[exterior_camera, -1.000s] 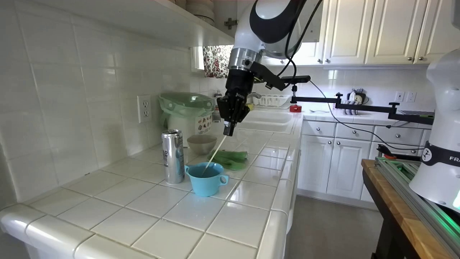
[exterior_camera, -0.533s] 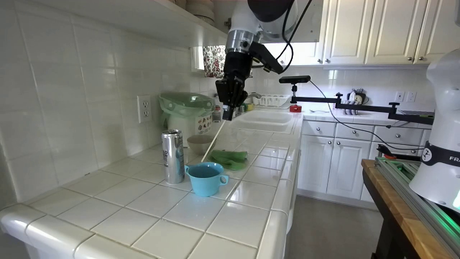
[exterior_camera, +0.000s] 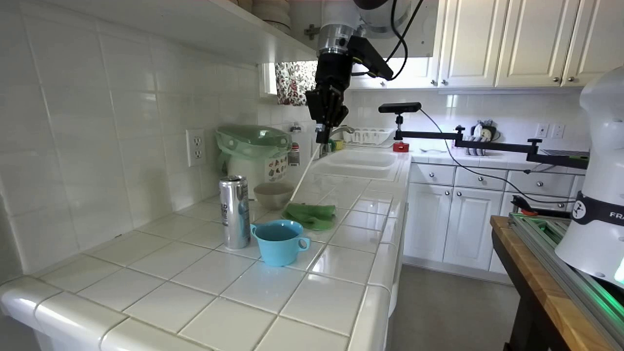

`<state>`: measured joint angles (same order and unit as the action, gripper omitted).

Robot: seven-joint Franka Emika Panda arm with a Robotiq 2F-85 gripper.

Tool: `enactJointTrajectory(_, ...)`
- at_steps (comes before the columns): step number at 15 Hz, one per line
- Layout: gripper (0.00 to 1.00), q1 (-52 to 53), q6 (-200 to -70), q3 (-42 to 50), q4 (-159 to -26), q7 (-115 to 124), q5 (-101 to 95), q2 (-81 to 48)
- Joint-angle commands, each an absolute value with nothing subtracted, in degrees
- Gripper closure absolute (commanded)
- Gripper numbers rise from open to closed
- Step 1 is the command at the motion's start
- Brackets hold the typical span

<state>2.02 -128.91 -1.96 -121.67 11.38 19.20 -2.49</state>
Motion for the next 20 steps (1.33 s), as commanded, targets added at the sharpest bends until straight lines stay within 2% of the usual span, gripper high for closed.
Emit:
enactJointTrajectory(1,0.99,1.2,-126.1,-1.0,-122.0,14.2,17.1,-1.7)
enactJointTrajectory(6,0.99,-0.3,-125.1,0.7,-120.2,13.4,15.9,-3.5)
enactJointTrajectory(20,0.99,-6.9,-116.4,6.0,-104.0,9.2,15.5,-13.8)
